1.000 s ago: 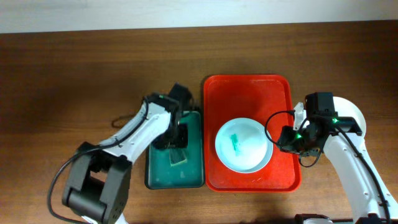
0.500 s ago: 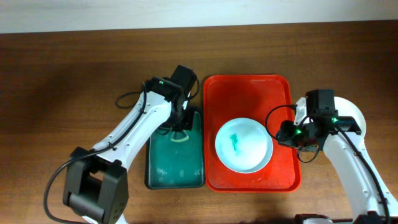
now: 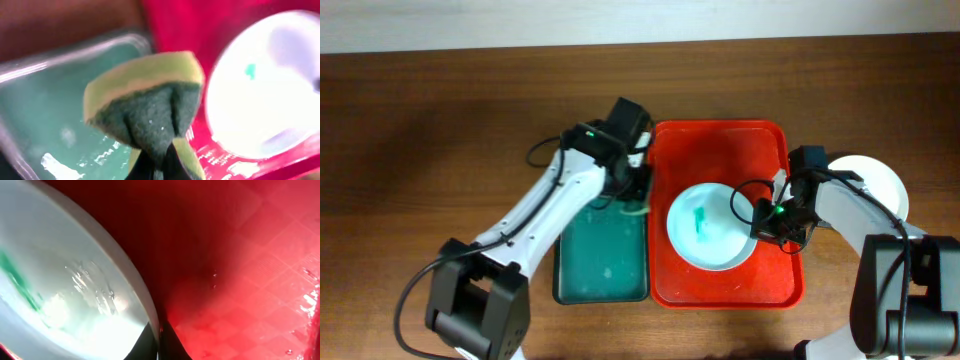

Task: Clean dirty plates on tray and stack at the side
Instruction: 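Scrub the light-green plate with the sponge in the left gripper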

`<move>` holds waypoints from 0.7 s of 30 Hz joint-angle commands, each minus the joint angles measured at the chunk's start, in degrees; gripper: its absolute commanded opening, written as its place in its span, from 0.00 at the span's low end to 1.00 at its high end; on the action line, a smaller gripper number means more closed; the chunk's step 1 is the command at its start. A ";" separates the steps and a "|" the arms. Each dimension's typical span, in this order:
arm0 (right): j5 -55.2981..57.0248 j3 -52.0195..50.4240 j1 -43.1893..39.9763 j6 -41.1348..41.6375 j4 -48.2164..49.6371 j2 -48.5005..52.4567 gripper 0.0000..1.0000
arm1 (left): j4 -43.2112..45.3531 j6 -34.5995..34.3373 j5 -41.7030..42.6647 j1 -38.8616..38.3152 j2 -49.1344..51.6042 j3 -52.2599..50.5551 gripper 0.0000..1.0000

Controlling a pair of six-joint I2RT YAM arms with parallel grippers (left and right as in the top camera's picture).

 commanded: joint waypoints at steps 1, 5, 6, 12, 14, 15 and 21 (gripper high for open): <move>3.13 0.04 0.26 1.95 -0.90 0.59 0.05 | 5.77 0.17 4.04 -6.19 0.04 1.01 0.00; 3.13 0.04 0.26 1.40 -1.40 0.59 0.04 | 12.35 -4.33 5.01 -11.74 4.55 1.01 0.00; 3.15 0.04 0.26 0.42 -1.77 0.59 0.04 | 15.39 -4.37 10.14 -12.61 7.52 1.01 0.00; 3.13 0.04 0.26 0.42 -2.03 0.59 0.05 | 21.62 -4.72 19.52 -12.81 18.78 1.01 0.00; 3.13 0.04 0.26 0.42 -2.05 0.59 0.04 | 17.86 -4.50 9.14 -12.22 19.47 1.01 0.00; 3.15 0.04 0.26 0.37 -2.19 0.59 0.05 | 15.87 -4.50 3.67 -12.02 19.45 1.09 0.00; 3.13 0.04 0.26 -1.09 -2.38 0.59 0.05 | 5.22 -3.02 -20.87 -11.91 19.45 2.47 0.00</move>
